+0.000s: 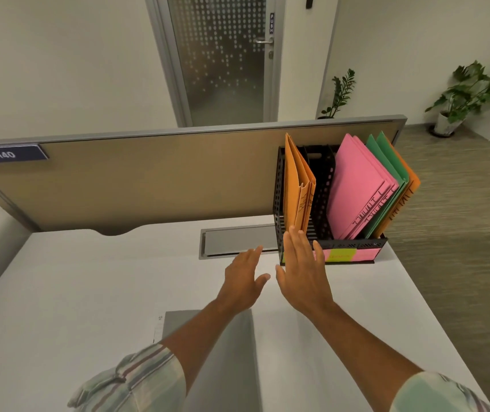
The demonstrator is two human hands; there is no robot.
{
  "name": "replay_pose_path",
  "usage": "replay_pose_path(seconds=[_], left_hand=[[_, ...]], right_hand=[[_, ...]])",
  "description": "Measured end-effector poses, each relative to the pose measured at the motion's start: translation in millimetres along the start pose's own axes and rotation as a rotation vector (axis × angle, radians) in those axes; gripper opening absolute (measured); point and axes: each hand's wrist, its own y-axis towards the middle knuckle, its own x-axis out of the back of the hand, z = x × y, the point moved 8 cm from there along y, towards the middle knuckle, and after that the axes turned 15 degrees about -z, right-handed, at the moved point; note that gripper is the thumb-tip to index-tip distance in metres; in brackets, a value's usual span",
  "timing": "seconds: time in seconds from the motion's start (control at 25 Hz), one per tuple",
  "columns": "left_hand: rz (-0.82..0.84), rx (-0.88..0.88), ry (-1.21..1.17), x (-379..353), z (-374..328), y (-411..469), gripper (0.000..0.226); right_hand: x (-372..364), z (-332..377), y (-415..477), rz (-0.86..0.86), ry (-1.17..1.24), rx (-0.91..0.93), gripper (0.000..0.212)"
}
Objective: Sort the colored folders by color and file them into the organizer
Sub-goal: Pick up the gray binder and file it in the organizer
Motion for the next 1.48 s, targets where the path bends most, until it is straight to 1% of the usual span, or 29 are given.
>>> replay_pose_path(seconds=[0.12,0.24,0.4,0.48,0.6,0.76,0.88,1.0,1.12,1.2,1.24,1.32,1.4,1.48], left_hand=[[0.052,0.006,0.040,1,15,-28,0.072],[0.092,0.000,0.102,3,35,-60,0.073],[0.149,-0.022,0.207,7,74,-110,0.076],[0.193,0.004,0.293,8,100,-137,0.078],[0.273,0.088,0.370,11,139,-175,0.083],[0.330,0.172,0.403,23,183,-214,0.098],[0.316,0.273,0.410,36,204,-229,0.109],[0.257,0.441,0.345,46,220,-241,0.126],[0.206,0.562,0.264,51,231,-252,0.131],[0.176,0.617,0.156,50,237,-253,0.125],[0.158,0.653,0.078,50,240,-253,0.118],[0.115,0.774,-0.097,52,250,-252,0.095],[0.076,0.917,-0.307,56,258,-254,0.065],[0.100,0.996,-0.487,54,261,-255,0.041]], right_hand=[[-10,21,-34,0.070,0.011,0.003,0.085],[-22,43,-70,0.135,0.022,0.003,0.079],[-44,74,-128,0.279,0.031,0.026,0.080],[-54,93,-158,0.362,0.048,0.025,0.083],[-63,115,-194,0.467,0.090,-0.013,0.084],[-77,140,-231,0.601,0.150,-0.061,0.086],[-84,154,-249,0.665,0.170,-0.080,0.087],[-92,167,-268,0.743,0.159,-0.085,0.094],[-93,177,-280,0.762,0.139,-0.104,0.100],[-92,182,-284,0.777,0.134,-0.122,0.101],[-92,183,-285,0.793,0.127,-0.133,0.100],[-91,184,-288,0.822,0.105,-0.148,0.099],[-90,183,-288,0.844,0.091,-0.166,0.096],[-88,180,-288,0.856,0.100,-0.186,0.093]])
